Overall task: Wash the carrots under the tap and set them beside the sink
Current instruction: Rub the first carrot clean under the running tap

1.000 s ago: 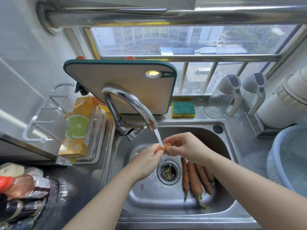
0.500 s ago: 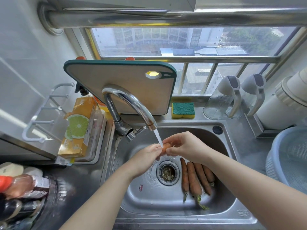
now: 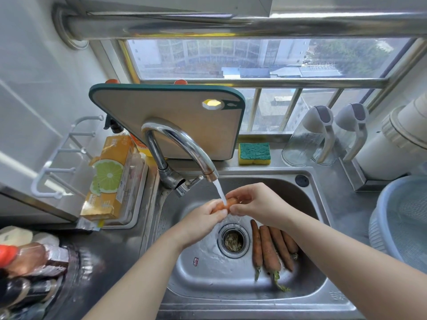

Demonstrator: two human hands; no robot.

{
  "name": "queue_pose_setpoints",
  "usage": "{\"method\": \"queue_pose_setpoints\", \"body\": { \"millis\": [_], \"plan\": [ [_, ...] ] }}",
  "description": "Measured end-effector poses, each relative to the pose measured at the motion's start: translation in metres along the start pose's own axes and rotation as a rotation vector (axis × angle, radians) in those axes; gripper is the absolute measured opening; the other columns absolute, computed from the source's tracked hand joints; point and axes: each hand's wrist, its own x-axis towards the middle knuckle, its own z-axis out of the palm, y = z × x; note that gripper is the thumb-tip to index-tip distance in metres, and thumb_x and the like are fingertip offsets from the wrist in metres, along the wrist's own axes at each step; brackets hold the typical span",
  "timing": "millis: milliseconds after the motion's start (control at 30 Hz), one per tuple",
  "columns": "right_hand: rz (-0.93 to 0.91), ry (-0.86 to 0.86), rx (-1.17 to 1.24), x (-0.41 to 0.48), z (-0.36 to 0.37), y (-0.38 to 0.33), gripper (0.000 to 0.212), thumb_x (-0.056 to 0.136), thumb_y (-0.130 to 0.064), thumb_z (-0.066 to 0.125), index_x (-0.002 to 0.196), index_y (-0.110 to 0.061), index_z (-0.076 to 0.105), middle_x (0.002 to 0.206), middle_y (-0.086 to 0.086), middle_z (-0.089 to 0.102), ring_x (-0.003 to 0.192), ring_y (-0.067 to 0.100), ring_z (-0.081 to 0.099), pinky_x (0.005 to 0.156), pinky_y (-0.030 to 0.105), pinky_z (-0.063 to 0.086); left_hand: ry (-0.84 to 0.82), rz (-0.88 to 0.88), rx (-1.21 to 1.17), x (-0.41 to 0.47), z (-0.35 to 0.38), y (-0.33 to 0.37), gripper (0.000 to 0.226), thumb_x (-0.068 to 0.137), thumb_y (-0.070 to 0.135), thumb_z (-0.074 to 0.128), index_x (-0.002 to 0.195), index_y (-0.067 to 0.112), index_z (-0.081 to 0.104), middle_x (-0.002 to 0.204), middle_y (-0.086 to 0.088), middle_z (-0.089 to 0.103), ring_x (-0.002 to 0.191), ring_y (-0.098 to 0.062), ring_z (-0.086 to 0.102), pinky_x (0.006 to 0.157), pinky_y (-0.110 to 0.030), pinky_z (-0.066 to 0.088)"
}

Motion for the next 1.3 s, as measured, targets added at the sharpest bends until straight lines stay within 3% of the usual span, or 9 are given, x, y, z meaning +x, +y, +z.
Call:
{"method": "queue_pose_setpoints", "body": {
  "millis": [100,267,367,600,733,833,967,1167,1300],
  "plan": [
    [-0.001,0.002,0.013,-0.001,0.000,0.001,0.032,0.080,-0.005,0.072,0.111,-0.009,0.069,0.084,0.000,0.073,0.074,0.009,0.069,0.082,0.027,0.057,-0.016,0.001,-0.018,0.002,0.001,0.001,0.020,0.098,0.027,0.045,0.114,0.028,0.057,0.082,0.015,0.057,0.075,0.005,0.052,0.069,-0.016,0.038],
    [-0.002,0.008,0.001,-0.005,0.000,0.002,0.031,0.079,-0.004,0.072,0.109,-0.012,0.070,0.084,0.003,0.073,0.073,0.009,0.067,0.082,0.027,0.057,-0.056,-0.016,-0.052,0.000,0.002,-0.002,0.025,0.097,0.023,0.047,0.120,0.026,0.056,0.091,0.017,0.057,0.082,0.003,0.052,0.072,-0.018,0.039],
    [-0.010,0.023,-0.012,-0.006,-0.001,0.001,0.031,0.079,-0.005,0.071,0.109,-0.013,0.070,0.087,0.006,0.074,0.075,0.011,0.068,0.083,0.029,0.057,-0.041,-0.003,-0.045,0.000,0.002,-0.001,0.024,0.096,0.022,0.048,0.118,0.024,0.057,0.083,0.021,0.054,0.076,0.008,0.050,0.070,-0.015,0.038],
    [-0.007,0.050,-0.008,-0.006,-0.002,0.001,0.031,0.080,-0.006,0.070,0.110,-0.012,0.070,0.087,0.005,0.074,0.079,0.016,0.071,0.086,0.033,0.056,-0.034,-0.004,-0.046,0.003,0.003,-0.002,0.023,0.097,0.028,0.048,0.116,0.030,0.059,0.084,0.015,0.056,0.080,-0.002,0.051,0.074,-0.021,0.039],
    [-0.009,0.066,-0.006,-0.007,-0.001,-0.001,0.031,0.080,-0.009,0.072,0.111,-0.012,0.069,0.085,0.002,0.074,0.078,0.012,0.070,0.086,0.031,0.056,0.009,0.008,-0.030,0.005,0.001,-0.003,0.019,0.094,0.036,0.051,0.104,0.027,0.064,0.076,0.015,0.055,0.074,-0.004,0.050,0.075,-0.025,0.040],
    [-0.007,0.074,-0.012,-0.008,-0.001,-0.001,0.032,0.080,-0.011,0.072,0.112,-0.013,0.069,0.089,0.004,0.075,0.083,0.014,0.071,0.087,0.032,0.056,-0.006,0.014,-0.029,0.005,0.002,-0.002,0.023,0.095,0.037,0.048,0.107,0.025,0.063,0.077,0.012,0.053,0.070,-0.004,0.047,0.073,-0.025,0.039],
    [-0.009,0.065,0.001,-0.011,0.000,0.002,0.031,0.082,-0.007,0.070,0.113,-0.011,0.069,0.087,0.005,0.073,0.076,0.011,0.070,0.083,0.028,0.057,-0.081,0.011,-0.057,0.003,0.001,-0.005,0.022,0.099,0.030,0.043,0.111,0.033,0.062,0.081,0.010,0.055,0.073,-0.004,0.046,0.075,-0.024,0.038],
    [-0.010,0.090,0.041,-0.010,0.004,0.001,0.031,0.082,-0.014,0.072,0.113,-0.008,0.068,0.085,0.005,0.073,0.071,0.008,0.067,0.076,0.023,0.057,0.155,0.037,0.029,0.006,0.010,-0.007,0.027,0.096,0.044,0.042,0.096,0.033,0.067,0.066,0.013,0.051,0.064,-0.005,0.048,0.067,-0.026,0.038],
    [0.022,0.040,0.095,-0.011,0.004,0.001,0.029,0.086,-0.009,0.067,0.115,-0.007,0.066,0.084,0.007,0.073,0.066,0.005,0.065,0.065,0.014,0.053,0.086,0.018,-0.064,0.003,0.011,-0.010,0.035,0.097,0.047,0.038,0.086,0.031,0.067,0.065,0.012,0.051,0.063,-0.009,0.044,0.067,-0.029,0.037]
  ]
}}
